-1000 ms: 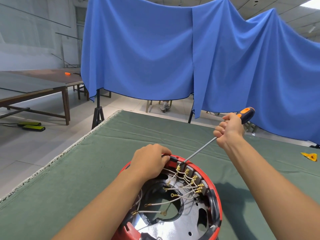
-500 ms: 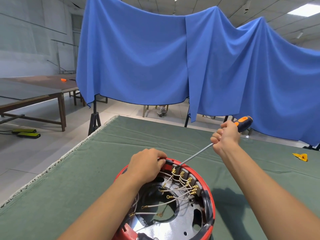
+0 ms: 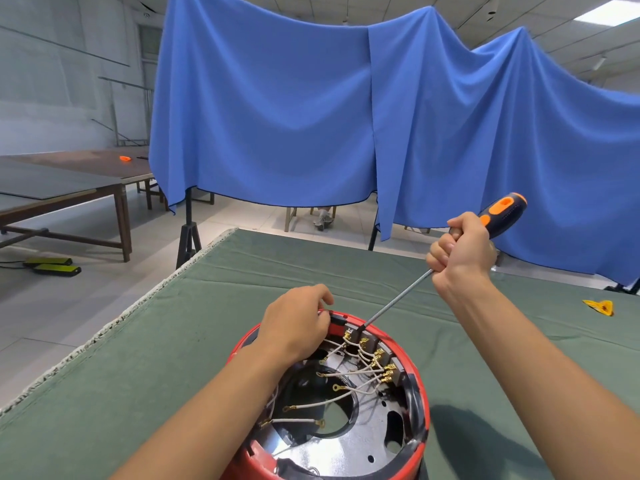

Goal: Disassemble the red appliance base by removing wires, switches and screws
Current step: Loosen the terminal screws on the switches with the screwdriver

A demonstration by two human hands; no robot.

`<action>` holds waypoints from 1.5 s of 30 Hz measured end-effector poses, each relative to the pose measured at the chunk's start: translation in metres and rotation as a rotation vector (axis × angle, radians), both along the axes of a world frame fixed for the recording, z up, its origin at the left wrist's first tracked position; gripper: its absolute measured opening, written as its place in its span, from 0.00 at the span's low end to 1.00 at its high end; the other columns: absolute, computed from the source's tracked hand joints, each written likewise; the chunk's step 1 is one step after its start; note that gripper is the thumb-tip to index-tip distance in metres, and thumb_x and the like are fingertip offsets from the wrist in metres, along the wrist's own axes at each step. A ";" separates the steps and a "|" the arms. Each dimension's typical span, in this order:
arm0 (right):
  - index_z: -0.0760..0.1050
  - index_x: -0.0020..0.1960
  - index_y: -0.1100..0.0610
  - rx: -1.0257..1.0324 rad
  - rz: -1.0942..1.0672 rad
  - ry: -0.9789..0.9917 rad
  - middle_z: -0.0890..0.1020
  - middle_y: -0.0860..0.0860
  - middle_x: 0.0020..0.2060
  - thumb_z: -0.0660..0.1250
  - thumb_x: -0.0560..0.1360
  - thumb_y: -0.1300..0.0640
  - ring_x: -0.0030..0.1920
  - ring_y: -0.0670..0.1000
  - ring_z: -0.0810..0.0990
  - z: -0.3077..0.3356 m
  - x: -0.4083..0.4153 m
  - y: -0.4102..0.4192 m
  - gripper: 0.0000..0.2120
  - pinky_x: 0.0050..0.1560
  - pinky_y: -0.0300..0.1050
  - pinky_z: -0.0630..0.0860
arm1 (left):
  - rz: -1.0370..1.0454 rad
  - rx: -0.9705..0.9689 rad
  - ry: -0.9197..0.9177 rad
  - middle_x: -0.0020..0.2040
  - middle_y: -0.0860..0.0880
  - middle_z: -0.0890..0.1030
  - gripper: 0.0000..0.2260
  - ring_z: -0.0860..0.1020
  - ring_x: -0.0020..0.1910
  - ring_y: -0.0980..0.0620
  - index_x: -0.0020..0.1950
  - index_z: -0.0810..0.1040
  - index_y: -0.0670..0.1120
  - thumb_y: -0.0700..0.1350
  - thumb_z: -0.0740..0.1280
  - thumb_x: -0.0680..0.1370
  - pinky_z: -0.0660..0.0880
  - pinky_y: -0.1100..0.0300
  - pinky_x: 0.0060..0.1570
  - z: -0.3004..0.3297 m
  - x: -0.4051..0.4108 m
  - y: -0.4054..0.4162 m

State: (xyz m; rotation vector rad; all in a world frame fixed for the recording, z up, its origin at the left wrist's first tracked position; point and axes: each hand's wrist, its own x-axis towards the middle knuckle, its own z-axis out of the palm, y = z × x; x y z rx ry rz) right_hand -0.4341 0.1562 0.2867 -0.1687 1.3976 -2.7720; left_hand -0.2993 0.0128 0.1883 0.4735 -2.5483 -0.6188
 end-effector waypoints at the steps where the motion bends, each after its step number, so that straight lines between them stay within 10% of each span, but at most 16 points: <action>1: 0.55 0.28 0.53 0.005 -0.001 0.024 0.58 0.47 0.17 0.61 0.69 0.62 0.18 0.47 0.53 0.001 0.004 0.001 0.17 0.21 0.34 0.51 | -0.004 -0.006 0.014 0.53 0.53 0.80 0.10 0.76 0.54 0.51 0.55 0.77 0.52 0.44 0.61 0.76 0.71 0.56 0.48 0.001 0.001 0.002; 11: 0.56 0.27 0.53 0.054 -0.015 0.267 0.59 0.47 0.19 0.62 0.69 0.63 0.19 0.48 0.54 0.009 0.039 0.005 0.18 0.22 0.33 0.53 | -0.319 -0.192 -0.125 0.69 0.52 0.72 0.21 0.67 0.68 0.53 0.69 0.71 0.51 0.48 0.52 0.78 0.61 0.54 0.69 -0.002 0.000 0.017; 27: 0.59 0.25 0.53 0.046 0.036 0.482 0.60 0.48 0.18 0.63 0.65 0.61 0.18 0.48 0.56 0.008 0.062 0.000 0.15 0.22 0.32 0.57 | -0.118 -0.522 -0.297 0.58 0.48 0.74 0.12 0.71 0.59 0.45 0.63 0.69 0.49 0.42 0.57 0.80 0.63 0.51 0.51 0.008 0.001 0.021; 45: 0.58 0.28 0.54 0.025 0.013 0.454 0.61 0.48 0.18 0.62 0.67 0.62 0.18 0.48 0.57 0.000 0.053 -0.013 0.15 0.22 0.32 0.57 | -0.085 -0.234 -0.140 0.62 0.51 0.74 0.16 0.69 0.62 0.49 0.69 0.67 0.56 0.50 0.54 0.81 0.64 0.53 0.57 -0.010 -0.006 0.008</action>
